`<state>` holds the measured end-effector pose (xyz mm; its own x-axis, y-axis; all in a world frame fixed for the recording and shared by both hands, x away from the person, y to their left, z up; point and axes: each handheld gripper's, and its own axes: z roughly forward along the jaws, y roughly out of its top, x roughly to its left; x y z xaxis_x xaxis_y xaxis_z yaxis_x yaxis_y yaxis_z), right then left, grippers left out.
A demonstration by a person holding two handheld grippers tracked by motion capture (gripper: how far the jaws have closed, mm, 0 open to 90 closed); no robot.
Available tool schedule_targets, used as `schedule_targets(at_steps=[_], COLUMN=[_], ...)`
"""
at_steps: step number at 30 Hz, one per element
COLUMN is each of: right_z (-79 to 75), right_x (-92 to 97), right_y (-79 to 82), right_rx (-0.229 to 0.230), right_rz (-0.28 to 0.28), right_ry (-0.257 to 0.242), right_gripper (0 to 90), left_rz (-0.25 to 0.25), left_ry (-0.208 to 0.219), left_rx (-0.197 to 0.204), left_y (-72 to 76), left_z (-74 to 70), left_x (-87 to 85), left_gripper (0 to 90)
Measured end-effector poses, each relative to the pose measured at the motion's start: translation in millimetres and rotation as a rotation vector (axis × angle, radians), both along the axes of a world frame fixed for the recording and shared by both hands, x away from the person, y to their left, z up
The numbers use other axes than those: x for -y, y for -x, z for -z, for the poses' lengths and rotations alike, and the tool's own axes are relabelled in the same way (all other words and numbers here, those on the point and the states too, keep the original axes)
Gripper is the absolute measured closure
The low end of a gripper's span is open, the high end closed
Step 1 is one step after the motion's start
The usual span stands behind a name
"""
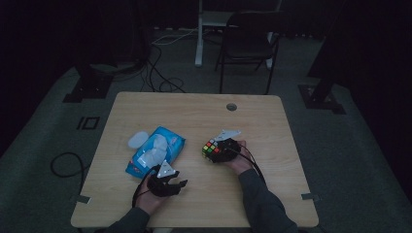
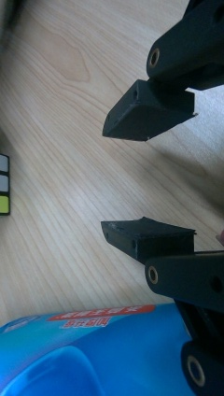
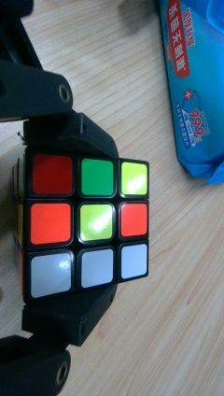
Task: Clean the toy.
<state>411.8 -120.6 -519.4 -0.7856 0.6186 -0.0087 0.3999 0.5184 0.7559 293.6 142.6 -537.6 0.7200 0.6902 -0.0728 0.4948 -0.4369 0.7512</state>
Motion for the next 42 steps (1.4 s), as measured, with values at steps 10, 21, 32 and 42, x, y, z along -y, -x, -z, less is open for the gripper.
schedule_targets(at_steps=[10,21,32,42], right_z=[-0.6,-0.5,-2.5,-10.2], right_x=[0.3,0.1,-1.6,-3.2], right_y=[-2.6,-4.4,1.6,9.8], right_rx=[-0.023,-0.034,0.010,0.034], right_rz=[-0.009,-0.023,-0.021,-0.034], right_ry=[0.008,0.018,0.040,0.026], right_gripper=[33.3,33.4,33.7,33.7], left_rz=[0.003,-0.073,-0.208,-0.242], left_ry=[0.012,0.013,-0.050,-0.111], left_rx=[0.033,0.127,0.112,0.084], left_y=[4.0,-3.3,-30.2,-52.6], left_z=[-16.7,-68.4,-74.0,-61.0], left_x=[-2.9,-35.9,-64.4,-58.0], left_gripper=[48.8,46.6,47.0,51.1])
